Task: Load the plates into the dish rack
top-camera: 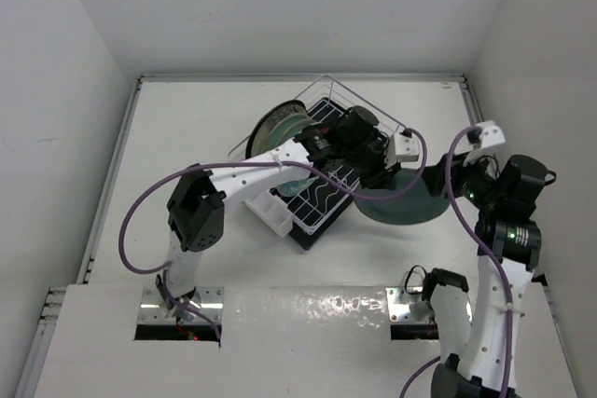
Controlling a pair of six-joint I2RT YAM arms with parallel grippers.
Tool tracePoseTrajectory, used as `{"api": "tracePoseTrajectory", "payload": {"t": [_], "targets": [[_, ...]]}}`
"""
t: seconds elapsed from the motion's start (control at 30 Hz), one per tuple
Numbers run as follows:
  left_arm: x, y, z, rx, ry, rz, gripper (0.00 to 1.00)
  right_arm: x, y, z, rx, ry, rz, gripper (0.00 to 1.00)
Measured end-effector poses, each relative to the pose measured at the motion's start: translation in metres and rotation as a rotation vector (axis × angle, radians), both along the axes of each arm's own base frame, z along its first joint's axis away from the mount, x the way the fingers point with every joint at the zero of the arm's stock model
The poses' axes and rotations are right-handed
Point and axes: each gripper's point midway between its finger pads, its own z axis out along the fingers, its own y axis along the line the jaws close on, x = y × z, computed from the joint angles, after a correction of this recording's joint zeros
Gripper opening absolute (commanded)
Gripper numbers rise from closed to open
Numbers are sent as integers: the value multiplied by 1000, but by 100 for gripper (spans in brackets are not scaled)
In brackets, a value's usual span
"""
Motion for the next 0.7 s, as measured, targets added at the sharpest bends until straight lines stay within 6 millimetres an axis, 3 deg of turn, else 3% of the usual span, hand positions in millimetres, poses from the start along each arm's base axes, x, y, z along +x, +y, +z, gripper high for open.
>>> {"api": "tracePoseTrajectory", "payload": {"t": [0.1,0.2,0.3,0.37,0.43,0.5,0.7], "targets": [[17,6,4,49,14,158,0,11,-46,24,-80,-29,-272,66],[28,17,14,75,33,293,0,11,-84,70,-122,-101,-503,69],[36,31,33,67,39,400,0,4,-106,114,-138,-188,-650,69],[38,41,51,48,34,458,0,-1,-115,133,-143,-236,-715,69],[41,51,72,18,12,518,0,-3,-121,136,-143,-243,-750,69],[46,65,97,-19,-31,584,0,-1,-124,126,-142,-222,-767,69],[65,128,173,-109,-209,843,0,8,-125,72,-119,-112,-761,69]]}}
